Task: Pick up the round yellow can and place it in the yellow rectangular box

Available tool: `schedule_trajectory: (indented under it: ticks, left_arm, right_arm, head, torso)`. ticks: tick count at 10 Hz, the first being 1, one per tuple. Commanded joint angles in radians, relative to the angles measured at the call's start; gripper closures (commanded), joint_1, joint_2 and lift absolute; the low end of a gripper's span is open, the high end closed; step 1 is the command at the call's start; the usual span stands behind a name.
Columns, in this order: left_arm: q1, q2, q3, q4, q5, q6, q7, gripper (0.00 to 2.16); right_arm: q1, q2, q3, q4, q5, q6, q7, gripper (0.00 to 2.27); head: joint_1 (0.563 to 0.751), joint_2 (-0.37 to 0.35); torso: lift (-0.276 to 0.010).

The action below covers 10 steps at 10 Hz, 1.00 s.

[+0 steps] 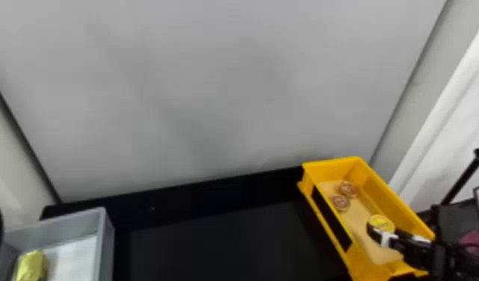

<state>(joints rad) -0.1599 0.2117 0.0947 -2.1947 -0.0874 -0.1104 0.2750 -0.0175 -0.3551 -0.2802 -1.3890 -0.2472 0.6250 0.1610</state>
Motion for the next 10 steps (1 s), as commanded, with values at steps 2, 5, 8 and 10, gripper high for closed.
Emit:
schedule_trajectory:
  ticks: [2, 5, 8, 10]
  left_arm:
    - [-0.006, -0.001, -0.009, 0.004, 0.000, -0.003, 0.001, 0.31]
    - [-0.012, -0.003, -0.015, 0.007, 0.000, -0.006, 0.000, 0.31]
    - [-0.013, -0.006, -0.016, 0.009, 0.000, -0.006, 0.000, 0.31]
    - [-0.013, -0.008, -0.016, 0.009, 0.000, -0.006, 0.001, 0.31]
  right_arm:
    - [-0.091, -0.013, 0.044, 0.166, 0.000, -0.019, 0.034, 0.70]
    - [-0.147, -0.015, 0.059, 0.239, 0.000, -0.026, 0.052, 0.55]
    - [-0.160, -0.018, 0.058, 0.237, -0.001, -0.040, 0.054, 0.00]
    - [-0.162, -0.018, 0.050, 0.216, -0.007, -0.062, 0.081, 0.01]
  head:
    - [0.606, -0.081]
    - [0.606, -0.081]
    - [0.606, -0.081]
    - [0.606, -0.081]
  torso:
    - [0.000]
    - [0.000]
    - [0.000]
    - [0.000]
